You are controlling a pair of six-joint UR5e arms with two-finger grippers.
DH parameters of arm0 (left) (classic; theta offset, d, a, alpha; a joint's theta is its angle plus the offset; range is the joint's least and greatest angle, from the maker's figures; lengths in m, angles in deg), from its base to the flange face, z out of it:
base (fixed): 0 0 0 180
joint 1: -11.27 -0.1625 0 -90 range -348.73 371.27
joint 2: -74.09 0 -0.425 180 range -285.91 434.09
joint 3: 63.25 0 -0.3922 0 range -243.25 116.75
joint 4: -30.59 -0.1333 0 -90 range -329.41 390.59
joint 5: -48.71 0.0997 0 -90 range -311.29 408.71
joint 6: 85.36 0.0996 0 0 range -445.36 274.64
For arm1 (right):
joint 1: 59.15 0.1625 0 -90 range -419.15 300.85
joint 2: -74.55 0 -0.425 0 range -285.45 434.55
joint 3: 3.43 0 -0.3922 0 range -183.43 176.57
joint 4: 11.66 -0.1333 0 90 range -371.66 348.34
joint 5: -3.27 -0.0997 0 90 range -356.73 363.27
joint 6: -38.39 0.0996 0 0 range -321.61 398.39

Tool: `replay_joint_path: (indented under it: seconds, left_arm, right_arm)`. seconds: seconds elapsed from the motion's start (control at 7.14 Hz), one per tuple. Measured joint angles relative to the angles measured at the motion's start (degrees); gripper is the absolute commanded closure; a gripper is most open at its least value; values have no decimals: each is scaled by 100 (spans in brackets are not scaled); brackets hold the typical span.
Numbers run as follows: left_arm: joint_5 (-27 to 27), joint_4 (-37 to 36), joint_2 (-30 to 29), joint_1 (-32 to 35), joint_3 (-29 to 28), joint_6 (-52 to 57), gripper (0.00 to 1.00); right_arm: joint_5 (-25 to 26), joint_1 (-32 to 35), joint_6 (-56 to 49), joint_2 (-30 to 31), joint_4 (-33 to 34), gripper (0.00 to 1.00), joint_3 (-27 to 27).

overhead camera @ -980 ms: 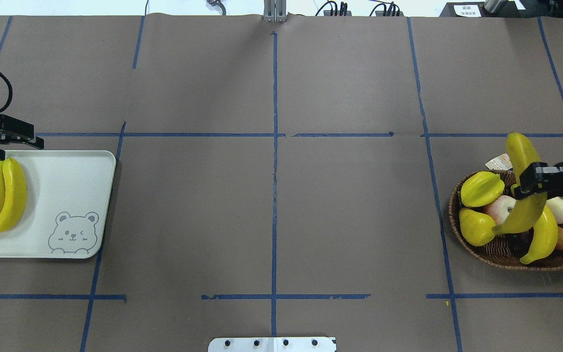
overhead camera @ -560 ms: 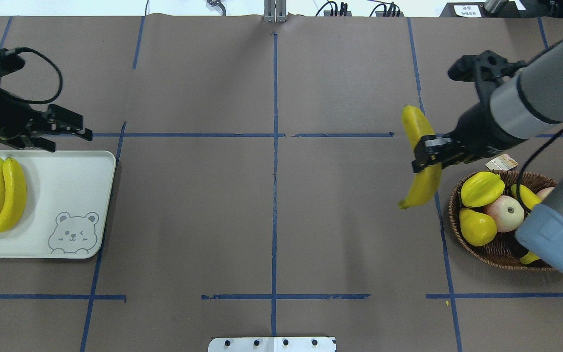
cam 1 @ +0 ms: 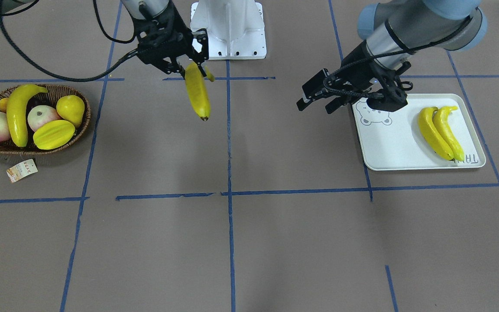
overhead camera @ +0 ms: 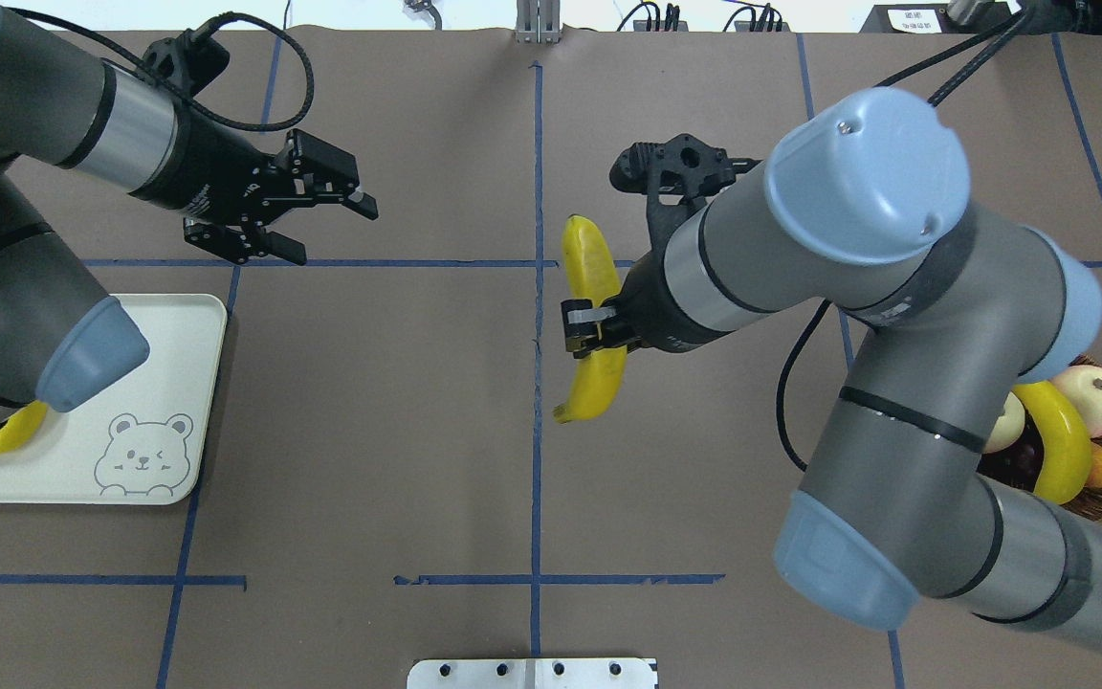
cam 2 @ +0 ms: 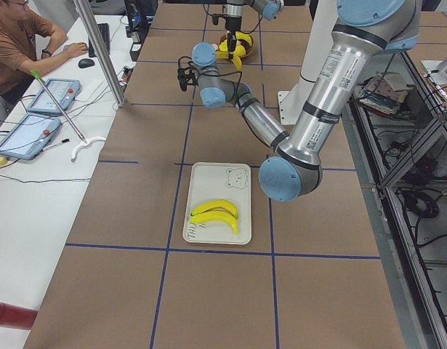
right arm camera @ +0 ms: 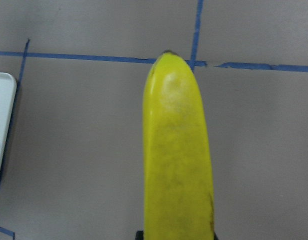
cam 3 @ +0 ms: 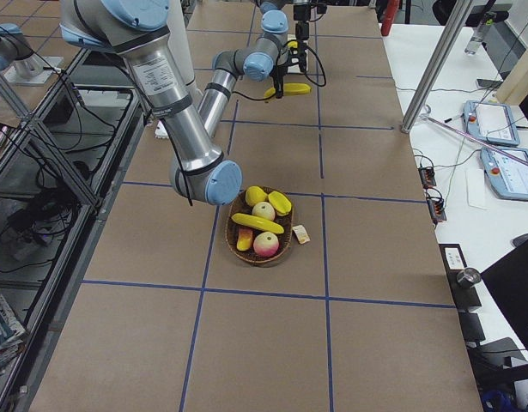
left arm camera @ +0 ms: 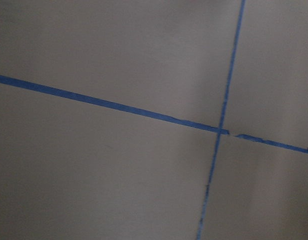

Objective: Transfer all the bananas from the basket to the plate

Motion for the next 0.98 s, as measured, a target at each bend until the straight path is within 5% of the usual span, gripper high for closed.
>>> replay_joint_path:
  seconds: [0.28,0.84,0.98]
  left_arm:
    - [237,156,-335,-286,-30,-581,0]
    - [775,276,-715,-1049,-42,-872,1]
    - [938,339,-732,-1213,-45,-908,18]
  right_arm:
    - [417,-445,318,-142,-579,100,223]
    - [498,-648,376,-338,-713,99,285]
    - [495,-651,376,-346,-717,99,283]
